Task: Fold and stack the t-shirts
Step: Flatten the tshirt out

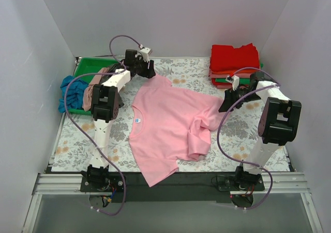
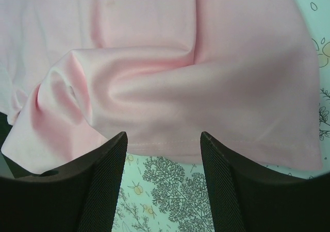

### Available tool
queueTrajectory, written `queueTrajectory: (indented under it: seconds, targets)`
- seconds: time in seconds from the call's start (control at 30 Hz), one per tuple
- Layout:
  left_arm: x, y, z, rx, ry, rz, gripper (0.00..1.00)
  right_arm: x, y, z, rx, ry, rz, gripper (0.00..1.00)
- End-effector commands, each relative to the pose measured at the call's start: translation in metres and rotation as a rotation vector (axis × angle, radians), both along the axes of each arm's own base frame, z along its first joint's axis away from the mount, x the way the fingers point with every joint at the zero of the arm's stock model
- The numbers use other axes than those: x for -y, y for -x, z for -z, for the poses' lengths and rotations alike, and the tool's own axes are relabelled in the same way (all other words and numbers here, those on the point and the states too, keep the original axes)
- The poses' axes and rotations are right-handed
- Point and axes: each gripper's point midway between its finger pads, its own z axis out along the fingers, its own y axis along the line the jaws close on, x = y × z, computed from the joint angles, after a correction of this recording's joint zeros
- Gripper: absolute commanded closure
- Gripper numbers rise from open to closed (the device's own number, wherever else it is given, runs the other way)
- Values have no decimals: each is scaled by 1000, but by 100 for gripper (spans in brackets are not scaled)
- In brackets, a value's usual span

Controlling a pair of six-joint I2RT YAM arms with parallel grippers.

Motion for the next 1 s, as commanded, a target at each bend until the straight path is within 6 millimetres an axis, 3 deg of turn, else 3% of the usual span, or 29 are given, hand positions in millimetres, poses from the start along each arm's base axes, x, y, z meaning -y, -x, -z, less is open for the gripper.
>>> queueTrajectory:
  seconds: [0.0,0.13,0.23,0.3,0.33,0.43,0.47,0.5,0.73,0.97]
  targets:
    - [13,-12,7,29,-23,64,46,-6,-1,-13,57,-42,-24,35]
    - [24,-11,21,3,-39,77,48,-7,1,-11,51,-49,-28,35]
    - [28,-3,35,-25,-61,88,56,-5,1,-8,51,-42,-29,35]
    - [29,3,42,-48,-72,96,63,-2,1,-7,50,-26,-23,35]
    - [30,7,44,-62,-75,97,74,3,-1,-6,52,-10,-10,35]
    - [26,10,44,-68,-91,87,88,16,-8,-3,57,22,40,35]
    - [25,8,42,-60,-98,79,98,20,-11,-3,59,29,58,35]
    - [24,7,39,-56,-98,71,100,22,-11,1,54,48,66,35]
    - [20,0,26,-33,-82,44,100,55,-32,26,39,232,182,34]
    - [16,2,29,-51,-56,34,100,71,-44,47,18,308,217,35]
